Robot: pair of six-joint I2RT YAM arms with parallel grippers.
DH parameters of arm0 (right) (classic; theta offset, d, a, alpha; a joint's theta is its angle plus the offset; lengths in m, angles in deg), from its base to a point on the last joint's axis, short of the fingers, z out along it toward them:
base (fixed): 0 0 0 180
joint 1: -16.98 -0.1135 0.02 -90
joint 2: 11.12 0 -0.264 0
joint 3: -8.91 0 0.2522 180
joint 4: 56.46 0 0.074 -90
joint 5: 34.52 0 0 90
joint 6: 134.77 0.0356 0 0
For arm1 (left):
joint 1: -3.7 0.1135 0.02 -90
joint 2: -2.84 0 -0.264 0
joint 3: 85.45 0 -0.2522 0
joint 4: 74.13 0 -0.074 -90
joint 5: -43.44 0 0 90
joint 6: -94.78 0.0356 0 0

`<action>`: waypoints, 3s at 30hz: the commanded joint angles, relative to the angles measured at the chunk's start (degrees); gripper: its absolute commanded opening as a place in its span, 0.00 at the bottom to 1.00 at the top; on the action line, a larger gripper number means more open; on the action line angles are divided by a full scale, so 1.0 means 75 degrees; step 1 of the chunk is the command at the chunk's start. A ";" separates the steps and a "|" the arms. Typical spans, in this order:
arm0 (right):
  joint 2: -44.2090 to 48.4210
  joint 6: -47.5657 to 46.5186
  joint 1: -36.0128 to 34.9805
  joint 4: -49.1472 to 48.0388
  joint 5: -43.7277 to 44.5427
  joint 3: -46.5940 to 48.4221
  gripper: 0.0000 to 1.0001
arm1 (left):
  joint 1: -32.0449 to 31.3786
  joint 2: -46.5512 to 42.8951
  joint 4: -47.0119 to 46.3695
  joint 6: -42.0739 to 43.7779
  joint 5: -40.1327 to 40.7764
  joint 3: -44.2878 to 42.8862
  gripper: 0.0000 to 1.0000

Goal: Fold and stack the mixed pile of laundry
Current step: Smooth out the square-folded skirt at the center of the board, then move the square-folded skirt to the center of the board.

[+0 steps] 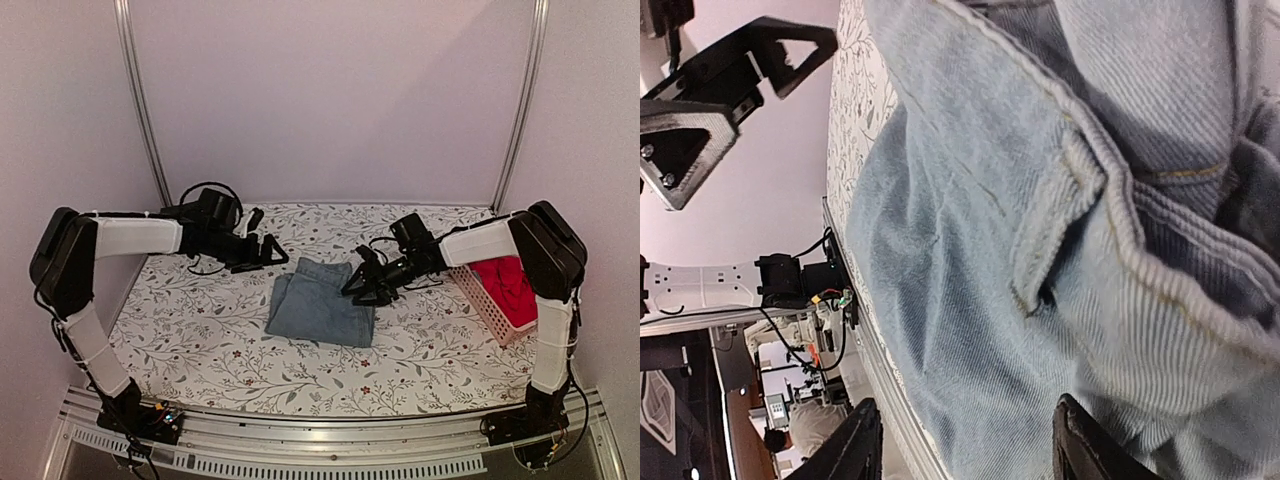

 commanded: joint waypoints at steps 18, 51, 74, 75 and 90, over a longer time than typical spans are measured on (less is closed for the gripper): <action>0.2245 0.0872 -0.0034 0.0544 0.2056 -0.1662 0.67 | 0.0054 -0.1632 -0.2445 -0.2440 -0.0979 0.3771 1.00; 0.0867 -0.0936 0.0006 0.2119 0.1606 0.0254 0.63 | -0.0105 0.0352 -0.0110 -0.0383 0.0052 0.2011 0.83; -0.1707 -0.0517 0.0871 0.1359 0.0772 0.3002 0.56 | -0.1423 0.1742 0.1572 0.6368 0.0548 -0.3287 0.86; -0.1809 -0.0513 0.0852 0.1287 0.0725 0.3035 0.55 | -0.1431 0.1907 0.1628 0.6481 0.0526 -0.3451 0.86; -0.1143 -0.0247 -0.0187 0.0206 -0.0134 0.1485 0.14 | -0.1990 -0.1005 0.0316 0.6739 0.0918 0.0201 0.91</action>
